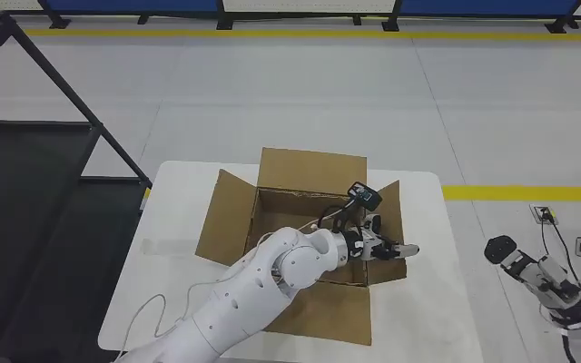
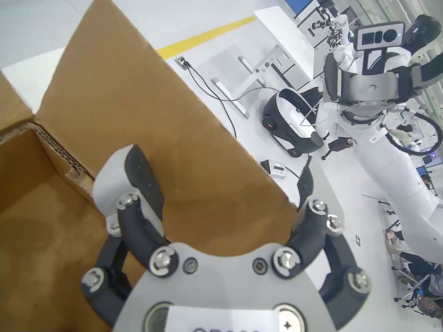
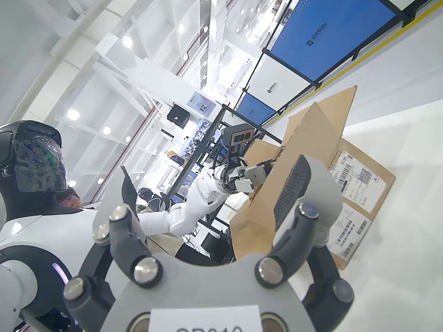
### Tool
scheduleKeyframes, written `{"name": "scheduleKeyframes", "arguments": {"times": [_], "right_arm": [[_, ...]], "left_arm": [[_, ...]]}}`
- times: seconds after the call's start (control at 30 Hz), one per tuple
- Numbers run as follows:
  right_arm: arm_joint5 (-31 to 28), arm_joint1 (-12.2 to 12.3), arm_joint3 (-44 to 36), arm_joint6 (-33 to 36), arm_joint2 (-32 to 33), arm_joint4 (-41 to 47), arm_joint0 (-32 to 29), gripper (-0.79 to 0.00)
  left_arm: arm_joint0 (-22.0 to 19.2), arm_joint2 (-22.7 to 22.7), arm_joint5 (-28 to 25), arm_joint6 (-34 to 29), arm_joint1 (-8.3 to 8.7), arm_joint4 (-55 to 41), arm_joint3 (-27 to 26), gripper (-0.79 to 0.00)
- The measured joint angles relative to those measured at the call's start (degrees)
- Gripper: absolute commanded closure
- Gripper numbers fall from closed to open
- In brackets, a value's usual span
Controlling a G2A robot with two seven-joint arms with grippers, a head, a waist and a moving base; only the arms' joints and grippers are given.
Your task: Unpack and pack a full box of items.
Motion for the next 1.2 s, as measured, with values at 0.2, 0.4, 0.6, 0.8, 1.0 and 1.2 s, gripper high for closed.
{"name": "scheduleKeyframes", "arguments": {"times": [0.2, 0.4, 0.6, 0.8, 1.0, 1.2], "right_arm": [[0.07, 0.38, -0.30, 0.08, -0.04, 0.43, 0.84, -0.785], [-0.08, 0.72, -0.37, -0.08, 0.93, 1.04, -0.59, -0.785], [-0.19, 1.09, -0.04, -0.17, 1.94, 2.03, -1.78, -0.785], [-0.20, 1.45, -0.07, -0.19, 1.93, 2.46, -1.84, -0.785], [-0.25, 1.77, -0.54, -0.24, 1.26, 2.37, -1.53, -0.785], [-0.52, 2.08, -0.84, -0.51, 0.80, 2.23, -1.62, -0.785]], "left_arm": [[-0.67, 0.87, 3.98, -3.04, -1.39, -0.92, 1.52, -0.785], [-4.14, 4.65, 4.58, -3.41, -5.38, -4.87, 8.53, -0.785], [-7.31, 7.32, 3.68, -2.05, -9.53, -7.37, 15.79, -0.785], [-8.63, 7.96, 3.78, -2.87, -11.81, -7.67, 20.07, -0.785], [-10.43, 9.29, 7.00, -7.75, -14.26, -7.65, 23.65, -0.785], [-11.03, 9.07, 6.30, -6.65, -16.01, -7.41, 25.82, -0.785]]}}
